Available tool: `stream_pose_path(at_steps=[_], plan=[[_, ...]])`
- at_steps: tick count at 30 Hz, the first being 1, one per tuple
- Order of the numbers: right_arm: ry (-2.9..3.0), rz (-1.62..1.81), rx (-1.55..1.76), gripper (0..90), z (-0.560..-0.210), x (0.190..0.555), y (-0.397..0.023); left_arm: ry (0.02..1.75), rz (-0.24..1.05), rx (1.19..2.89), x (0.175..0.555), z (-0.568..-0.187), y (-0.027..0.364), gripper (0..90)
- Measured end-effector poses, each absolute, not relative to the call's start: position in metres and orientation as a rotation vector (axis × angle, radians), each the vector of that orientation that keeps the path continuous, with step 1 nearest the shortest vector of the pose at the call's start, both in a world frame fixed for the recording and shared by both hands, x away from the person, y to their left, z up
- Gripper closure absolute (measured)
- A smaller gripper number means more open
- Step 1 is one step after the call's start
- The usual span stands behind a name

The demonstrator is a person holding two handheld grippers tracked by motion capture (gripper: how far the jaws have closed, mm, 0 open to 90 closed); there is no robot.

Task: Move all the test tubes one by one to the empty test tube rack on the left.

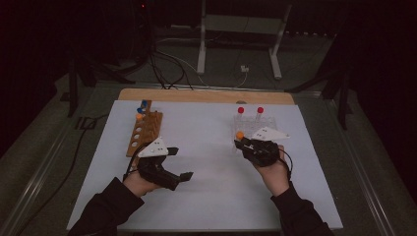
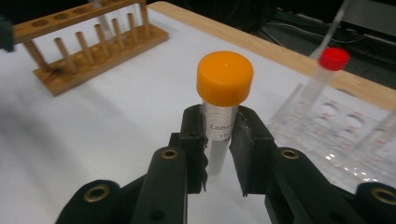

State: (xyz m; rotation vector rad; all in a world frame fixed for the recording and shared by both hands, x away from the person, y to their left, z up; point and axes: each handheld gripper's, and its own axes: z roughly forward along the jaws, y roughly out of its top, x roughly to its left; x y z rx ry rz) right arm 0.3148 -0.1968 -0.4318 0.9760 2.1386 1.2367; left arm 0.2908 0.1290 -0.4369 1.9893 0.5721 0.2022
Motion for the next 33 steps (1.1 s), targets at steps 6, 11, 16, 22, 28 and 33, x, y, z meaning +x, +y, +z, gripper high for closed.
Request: stream_pose_path(at_steps=[6, 11, 16, 22, 28, 33], plan=[[2.186, 1.25, 0.945, 74.6, -0.439, 0.307, -0.187, 0.536, 0.184, 1.985, 0.295, -0.427, 0.12, 2.0], [2.221, 1.249, 0.904, 74.6, -0.443, 0.301, -0.178, 0.508, 0.177, 1.986, 0.299, -0.419, 0.109, 2.1], [2.253, 1.259, 0.875, 74.6, -0.445, 0.296, -0.169, 0.474, 0.165, 1.976, 0.304, -0.413, 0.096, 5.3], [2.284, 1.261, 0.844, 74.6, -0.448, 0.291, -0.16, 0.458, 0.183, 1.96, 0.308, -0.409, 0.079, 13.8], [2.299, 1.267, 0.823, 74.6, -0.448, 0.288, -0.157, 0.447, 0.198, 1.964, 0.315, -0.41, 0.064, 24.3], [2.298, 1.277, 0.823, 74.6, -0.446, 0.288, -0.157, 0.447, 0.235, 1.987, 0.319, -0.414, 0.055, 39.9]])
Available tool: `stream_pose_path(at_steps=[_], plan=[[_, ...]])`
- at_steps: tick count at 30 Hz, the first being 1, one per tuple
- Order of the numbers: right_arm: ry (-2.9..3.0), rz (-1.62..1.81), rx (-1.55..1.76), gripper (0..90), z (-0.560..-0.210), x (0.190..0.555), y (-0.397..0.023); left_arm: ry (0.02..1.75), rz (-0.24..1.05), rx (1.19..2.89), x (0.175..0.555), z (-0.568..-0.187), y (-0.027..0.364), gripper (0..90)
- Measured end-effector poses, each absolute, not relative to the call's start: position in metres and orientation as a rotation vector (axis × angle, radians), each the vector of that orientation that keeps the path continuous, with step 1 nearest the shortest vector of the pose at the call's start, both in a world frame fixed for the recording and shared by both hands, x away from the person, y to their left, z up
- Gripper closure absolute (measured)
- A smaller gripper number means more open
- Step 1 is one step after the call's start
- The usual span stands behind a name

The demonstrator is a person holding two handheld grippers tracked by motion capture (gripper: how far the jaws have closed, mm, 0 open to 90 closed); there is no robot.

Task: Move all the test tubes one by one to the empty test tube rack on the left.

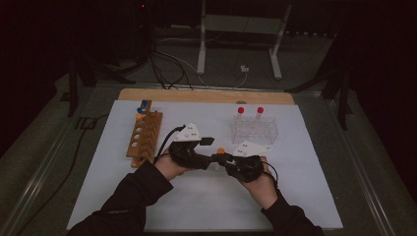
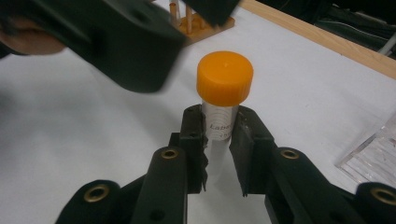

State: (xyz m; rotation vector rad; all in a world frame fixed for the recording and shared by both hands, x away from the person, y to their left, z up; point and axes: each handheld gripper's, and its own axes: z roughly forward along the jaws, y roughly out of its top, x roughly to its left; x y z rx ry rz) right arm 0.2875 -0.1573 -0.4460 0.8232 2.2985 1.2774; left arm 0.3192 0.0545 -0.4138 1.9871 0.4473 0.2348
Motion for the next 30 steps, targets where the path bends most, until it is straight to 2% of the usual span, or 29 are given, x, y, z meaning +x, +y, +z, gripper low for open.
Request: stream_pose_path(at_steps=[13, 25, 30], plan=[[2.304, 1.271, 0.827, 74.6, -0.446, 0.288, -0.158, 0.396, 0.229, 2.024, 0.321, -0.422, 0.043, 70.3], [2.286, 1.31, 0.836, 73.4, -0.445, 0.288, -0.16, 0.406, 0.232, 2.028, 0.322, -0.416, 0.043, 71.9], [2.25, 1.314, 0.841, 58.9, -0.44, 0.287, -0.164, 0.419, 0.264, 2.021, 0.322, -0.41, 0.051, 71.9]])
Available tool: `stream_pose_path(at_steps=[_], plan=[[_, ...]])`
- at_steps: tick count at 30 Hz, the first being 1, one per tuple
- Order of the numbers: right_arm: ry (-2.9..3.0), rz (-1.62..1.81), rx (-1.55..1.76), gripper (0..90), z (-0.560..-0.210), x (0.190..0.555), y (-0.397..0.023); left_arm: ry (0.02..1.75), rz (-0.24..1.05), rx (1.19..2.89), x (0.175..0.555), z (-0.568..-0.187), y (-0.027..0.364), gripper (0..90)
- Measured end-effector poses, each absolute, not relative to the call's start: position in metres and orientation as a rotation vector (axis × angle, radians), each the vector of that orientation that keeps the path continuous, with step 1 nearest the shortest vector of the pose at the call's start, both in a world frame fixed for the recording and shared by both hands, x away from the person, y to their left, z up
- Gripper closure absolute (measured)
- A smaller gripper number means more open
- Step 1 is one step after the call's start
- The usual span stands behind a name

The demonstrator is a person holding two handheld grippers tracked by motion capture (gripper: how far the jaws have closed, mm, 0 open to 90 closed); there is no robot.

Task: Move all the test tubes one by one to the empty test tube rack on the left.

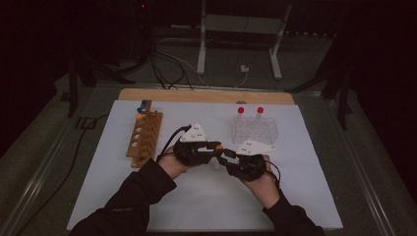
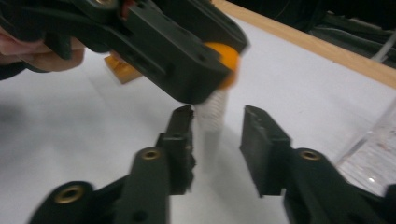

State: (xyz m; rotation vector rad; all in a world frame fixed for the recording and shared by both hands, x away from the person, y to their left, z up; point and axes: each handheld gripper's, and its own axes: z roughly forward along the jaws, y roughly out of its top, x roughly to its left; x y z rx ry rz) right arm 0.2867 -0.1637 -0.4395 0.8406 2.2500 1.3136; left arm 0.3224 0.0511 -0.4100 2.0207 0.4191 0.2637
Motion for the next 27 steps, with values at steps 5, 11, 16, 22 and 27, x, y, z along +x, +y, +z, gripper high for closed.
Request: stream_pose_path(at_steps=[5, 11, 16, 22, 27], plan=[[2.226, 1.306, 0.85, 43.0, -0.437, 0.287, -0.167, 0.446, 0.293, 2.008, 0.324, -0.404, 0.065, 71.9], [2.202, 1.333, 0.876, 20.1, -0.436, 0.289, -0.168, 0.484, 0.331, 2.0, 0.325, -0.398, 0.084, 71.9], [2.178, 1.345, 0.914, 2.8, -0.435, 0.29, -0.168, 0.509, 0.359, 1.985, 0.326, -0.391, 0.099, 71.9], [2.172, 1.4, 0.912, 0.0, -0.433, 0.29, -0.173, 0.54, 0.411, 1.965, 0.33, -0.378, 0.117, 71.9], [2.156, 1.387, 0.885, 0.0, -0.433, 0.288, -0.173, 0.575, 0.453, 1.946, 0.333, -0.37, 0.133, 71.9]])
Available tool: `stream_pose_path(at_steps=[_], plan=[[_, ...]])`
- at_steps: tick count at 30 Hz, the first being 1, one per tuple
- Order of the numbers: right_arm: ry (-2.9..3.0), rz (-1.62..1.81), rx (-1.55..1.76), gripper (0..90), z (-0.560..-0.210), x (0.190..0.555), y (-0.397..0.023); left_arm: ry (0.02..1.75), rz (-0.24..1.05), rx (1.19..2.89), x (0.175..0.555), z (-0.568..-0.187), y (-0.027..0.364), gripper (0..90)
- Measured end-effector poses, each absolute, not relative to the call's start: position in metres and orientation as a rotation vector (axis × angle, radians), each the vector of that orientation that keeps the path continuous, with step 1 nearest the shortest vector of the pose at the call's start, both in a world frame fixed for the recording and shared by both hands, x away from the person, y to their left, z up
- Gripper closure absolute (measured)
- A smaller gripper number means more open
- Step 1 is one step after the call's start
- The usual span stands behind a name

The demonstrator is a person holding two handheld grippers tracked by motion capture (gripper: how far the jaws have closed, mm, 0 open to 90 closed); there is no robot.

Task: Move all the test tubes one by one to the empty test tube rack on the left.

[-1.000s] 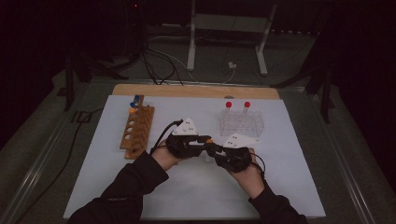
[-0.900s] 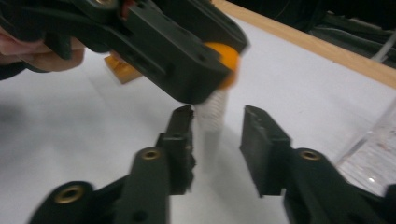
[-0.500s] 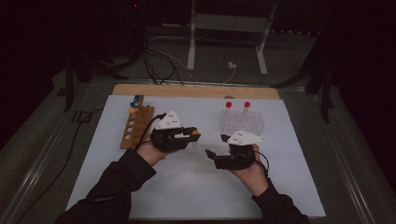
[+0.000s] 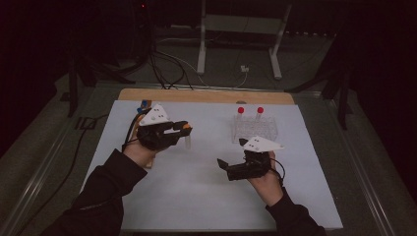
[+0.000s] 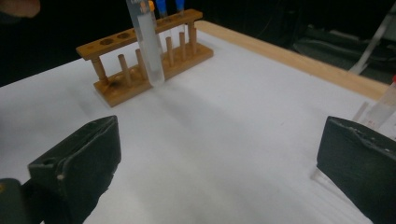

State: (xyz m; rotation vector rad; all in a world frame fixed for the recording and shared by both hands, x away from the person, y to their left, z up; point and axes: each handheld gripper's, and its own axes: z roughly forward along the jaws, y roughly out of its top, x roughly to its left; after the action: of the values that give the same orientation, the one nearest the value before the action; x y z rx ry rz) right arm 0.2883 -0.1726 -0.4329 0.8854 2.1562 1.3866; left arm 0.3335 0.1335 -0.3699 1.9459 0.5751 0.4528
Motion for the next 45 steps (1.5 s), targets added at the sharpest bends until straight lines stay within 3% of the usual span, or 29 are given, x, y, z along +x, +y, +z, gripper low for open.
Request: stream_pose_path(at_steps=[27, 45], plan=[[2.17, 1.415, 0.877, 0.0, -0.433, 0.289, -0.174, 0.904, 0.702, 1.853, 0.361, -0.369, 0.243, 71.9], [2.171, 1.413, 0.885, 0.0, -0.434, 0.29, -0.176, 1.065, 0.682, 1.894, 0.384, -0.428, 0.25, 71.8]])
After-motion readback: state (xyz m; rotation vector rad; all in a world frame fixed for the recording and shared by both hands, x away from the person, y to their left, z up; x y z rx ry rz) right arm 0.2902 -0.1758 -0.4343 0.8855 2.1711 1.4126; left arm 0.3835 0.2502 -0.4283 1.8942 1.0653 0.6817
